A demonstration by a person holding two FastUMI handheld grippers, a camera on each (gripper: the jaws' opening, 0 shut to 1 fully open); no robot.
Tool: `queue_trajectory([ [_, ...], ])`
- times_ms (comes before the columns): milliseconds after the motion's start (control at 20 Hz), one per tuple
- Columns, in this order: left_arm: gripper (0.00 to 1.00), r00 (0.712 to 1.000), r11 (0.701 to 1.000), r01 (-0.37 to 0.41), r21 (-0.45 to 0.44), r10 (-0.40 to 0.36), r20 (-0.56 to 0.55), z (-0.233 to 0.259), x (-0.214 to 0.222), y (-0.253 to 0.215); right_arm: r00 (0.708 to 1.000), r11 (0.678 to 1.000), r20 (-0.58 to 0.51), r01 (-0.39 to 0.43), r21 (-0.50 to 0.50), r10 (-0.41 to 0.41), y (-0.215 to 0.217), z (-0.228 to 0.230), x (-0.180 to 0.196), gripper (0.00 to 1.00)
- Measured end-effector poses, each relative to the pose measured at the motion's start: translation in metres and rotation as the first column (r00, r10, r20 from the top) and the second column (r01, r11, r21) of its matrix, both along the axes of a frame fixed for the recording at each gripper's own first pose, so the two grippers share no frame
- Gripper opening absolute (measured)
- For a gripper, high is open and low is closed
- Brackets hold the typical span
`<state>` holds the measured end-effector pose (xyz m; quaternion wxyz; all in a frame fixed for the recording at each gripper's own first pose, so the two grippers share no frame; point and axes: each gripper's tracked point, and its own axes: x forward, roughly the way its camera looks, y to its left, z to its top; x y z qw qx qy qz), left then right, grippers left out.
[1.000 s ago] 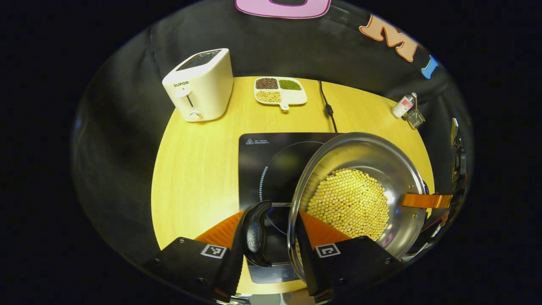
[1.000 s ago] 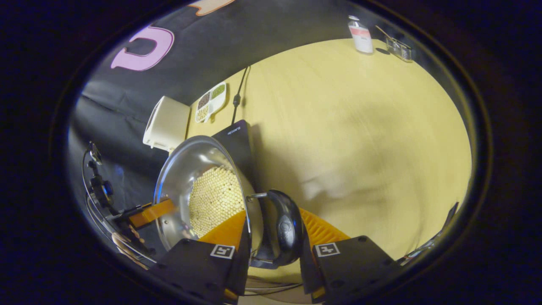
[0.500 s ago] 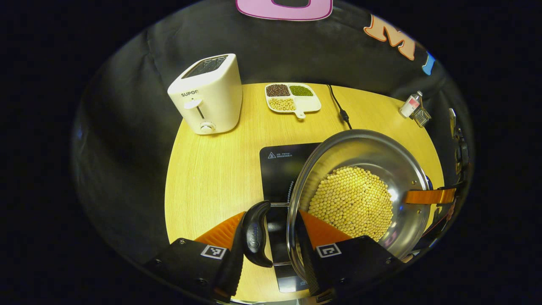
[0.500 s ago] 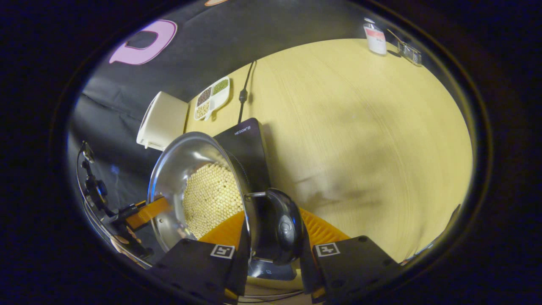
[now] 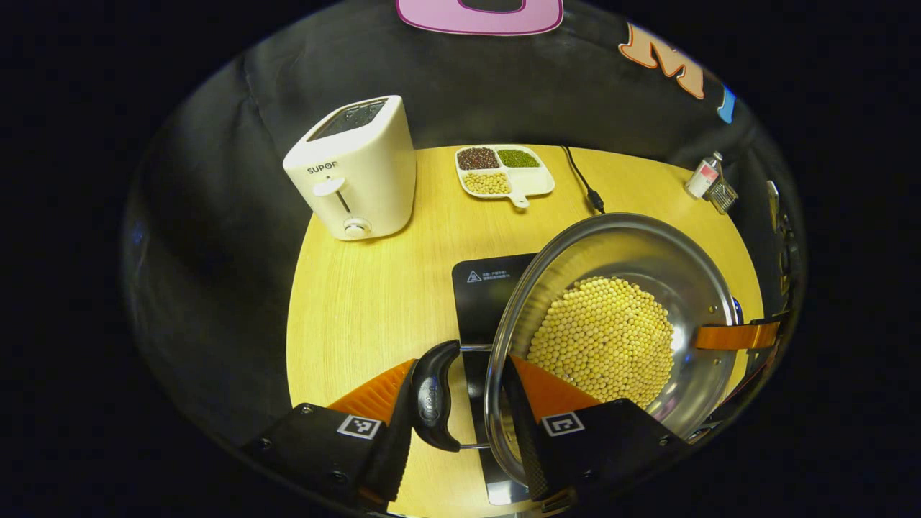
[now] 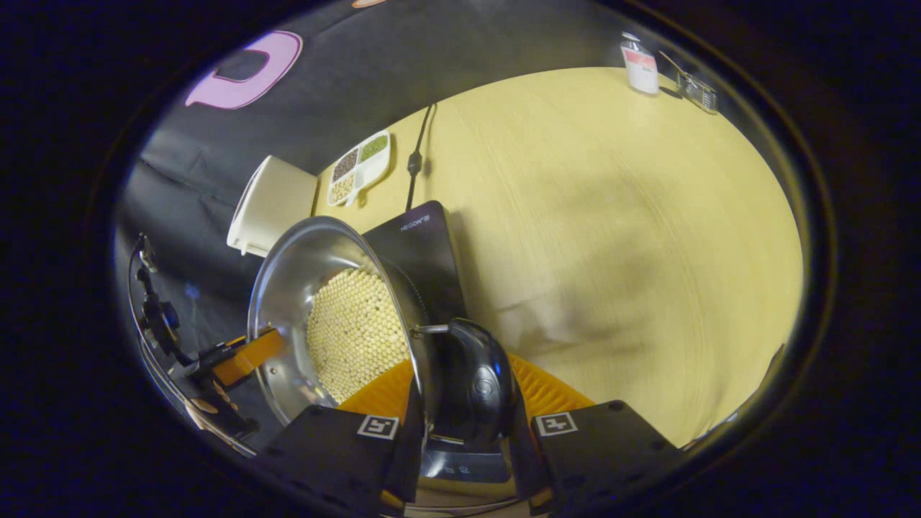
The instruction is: First push the handle of the pot to place it horizontally, then grasp the pot with both hands and set it on the induction cooktop.
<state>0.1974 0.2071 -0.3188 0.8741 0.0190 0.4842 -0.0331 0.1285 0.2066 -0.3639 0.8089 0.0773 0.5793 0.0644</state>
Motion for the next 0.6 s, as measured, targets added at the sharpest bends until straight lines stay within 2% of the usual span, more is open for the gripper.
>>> queue_trajectory([
  [150, 0.66, 1.0, 1.0, -0.005, -0.005, 0.005, 0.008, 0.0, 0.0, 0.002, 1.0, 1.0, 0.015, -0.008, 0.009, 0.008, -0.001, 0.003, 0.0, 0.54],
  [200, 0.67, 1.0, 1.0, -0.008, -0.009, 0.008, 0.007, -0.001, -0.001, 0.002, 1.0, 1.0, 0.02, -0.013, 0.011, 0.012, 0.0, 0.003, 0.002, 0.49],
  [300, 0.69, 1.0, 1.0, -0.016, -0.014, 0.016, 0.013, -0.001, -0.002, 0.002, 0.999, 1.0, 0.028, -0.021, 0.018, 0.021, 0.001, 0.001, 0.001, 0.49],
  [350, 0.7, 1.0, 1.0, -0.022, -0.009, 0.022, 0.014, -0.001, -0.002, 0.003, 0.999, 0.999, 0.034, -0.027, 0.021, 0.026, 0.002, 0.002, 0.001, 0.5],
  [400, 0.71, 0.999, 1.0, -0.027, 0.003, 0.027, 0.021, 0.0, 0.0, 0.005, 0.998, 0.999, 0.052, -0.03, 0.039, 0.028, 0.005, 0.005, 0.001, 0.58],
  [450, 0.74, 0.999, 0.999, -0.032, 0.01, 0.031, 0.037, 0.001, 0.002, 0.006, 0.996, 0.998, 0.087, -0.036, 0.053, 0.031, 0.004, 0.012, 0.003, 0.48],
  [500, 0.75, 0.998, 0.999, -0.042, 0.027, 0.041, 0.052, 0.004, 0.004, 0.011, 0.991, 0.997, 0.132, -0.034, 0.072, 0.024, 0.006, 0.019, 0.011, 0.53],
  [600, 0.99, 0.996, 0.997, -0.058, 0.042, 0.055, 0.077, 0.009, 0.001, 0.016, 0.974, 0.995, 0.225, -0.027, 0.097, 0.004, 0.003, 0.036, 0.021, 0.8],
])
